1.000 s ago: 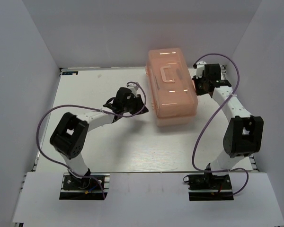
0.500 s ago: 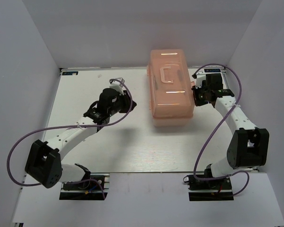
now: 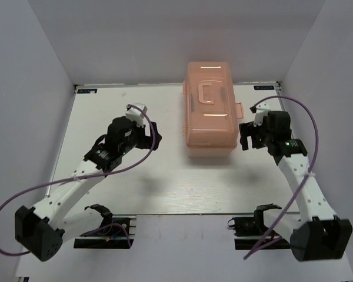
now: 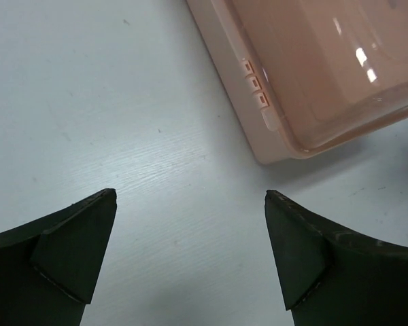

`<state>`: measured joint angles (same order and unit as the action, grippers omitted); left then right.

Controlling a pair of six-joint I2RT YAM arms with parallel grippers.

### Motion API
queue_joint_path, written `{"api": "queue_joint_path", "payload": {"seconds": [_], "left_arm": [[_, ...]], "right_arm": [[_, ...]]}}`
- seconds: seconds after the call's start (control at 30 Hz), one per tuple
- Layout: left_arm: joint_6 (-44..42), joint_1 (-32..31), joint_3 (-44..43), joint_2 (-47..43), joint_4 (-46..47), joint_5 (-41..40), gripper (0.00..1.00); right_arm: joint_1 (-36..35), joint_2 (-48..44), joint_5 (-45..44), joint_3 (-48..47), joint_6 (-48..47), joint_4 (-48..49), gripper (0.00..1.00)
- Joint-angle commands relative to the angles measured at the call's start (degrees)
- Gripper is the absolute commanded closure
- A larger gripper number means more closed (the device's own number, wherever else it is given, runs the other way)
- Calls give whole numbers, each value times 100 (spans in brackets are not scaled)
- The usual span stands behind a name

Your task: Sort the tools into containers

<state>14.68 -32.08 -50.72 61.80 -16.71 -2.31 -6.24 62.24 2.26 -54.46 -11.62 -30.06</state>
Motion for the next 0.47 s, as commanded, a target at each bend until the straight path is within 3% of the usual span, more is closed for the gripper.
{"api": "queue_joint_path", "payload": {"seconds": [0.0,0.27,0.43], "left_arm": [[-623,-1,-17,-563,-394,-209,0],[-905,-1,501,-1302,-369,-341,0],[-905,-1,554,-1302,-298,-236,0]], "right_arm": [[-35,-483,406,391,440,-26,10],[-26,-2240,959,1429,871,97,10],[-18,-2726,1066,1930,837,45,10]]}}
